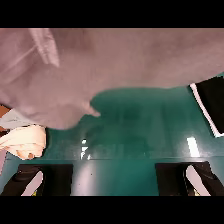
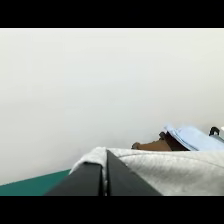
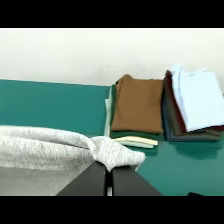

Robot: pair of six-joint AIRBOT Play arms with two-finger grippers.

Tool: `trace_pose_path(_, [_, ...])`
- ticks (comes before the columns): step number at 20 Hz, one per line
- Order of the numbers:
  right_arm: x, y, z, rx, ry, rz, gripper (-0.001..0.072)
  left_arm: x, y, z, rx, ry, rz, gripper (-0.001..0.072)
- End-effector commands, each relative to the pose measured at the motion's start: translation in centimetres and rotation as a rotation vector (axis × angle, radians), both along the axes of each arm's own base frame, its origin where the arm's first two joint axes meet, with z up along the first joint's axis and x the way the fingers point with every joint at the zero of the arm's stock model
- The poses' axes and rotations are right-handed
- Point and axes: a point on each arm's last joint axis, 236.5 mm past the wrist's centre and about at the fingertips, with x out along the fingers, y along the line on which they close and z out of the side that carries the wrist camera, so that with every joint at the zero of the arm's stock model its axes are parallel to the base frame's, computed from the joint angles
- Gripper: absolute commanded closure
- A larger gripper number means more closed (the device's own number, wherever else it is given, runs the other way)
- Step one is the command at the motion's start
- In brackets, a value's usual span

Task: Fold the shirts.

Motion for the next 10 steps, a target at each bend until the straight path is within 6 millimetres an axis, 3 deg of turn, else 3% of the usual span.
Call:
trace_pose_path(1, [0.0,-0.5,0.5,-0.02,0.049,-0.011,0.0698,0.4,0.7,-0.6,0.009,0.042,0.034,0.069])
trace_pose_path(3, [2.3,-1.8,-3.1,0.033,0.165,-0.006,0.0698,5.4,0.8,-5.3,0.007,0.222,0.013,0.0689])
trace_pose_path(5, [5.0,-3.2,-8.3,0.108,0.319,0.002,0.0698,11.1,0.4,-12.4,-0.026,0.456,-0.033,0.0689])
trace_pose_path(8, [8.8,-4.5,-18.9,0.178,0.61,0.02,0.0698,17.7,-0.8,-26.2,-0.076,0.836,-0.109,0.0689])
trace_pose_path(10, [10.3,-4.6,-26.8,0.16,0.826,0.021,0.0698,20.0,-2.2,-35.4,-0.062,1.034,-0.139,0.0689])
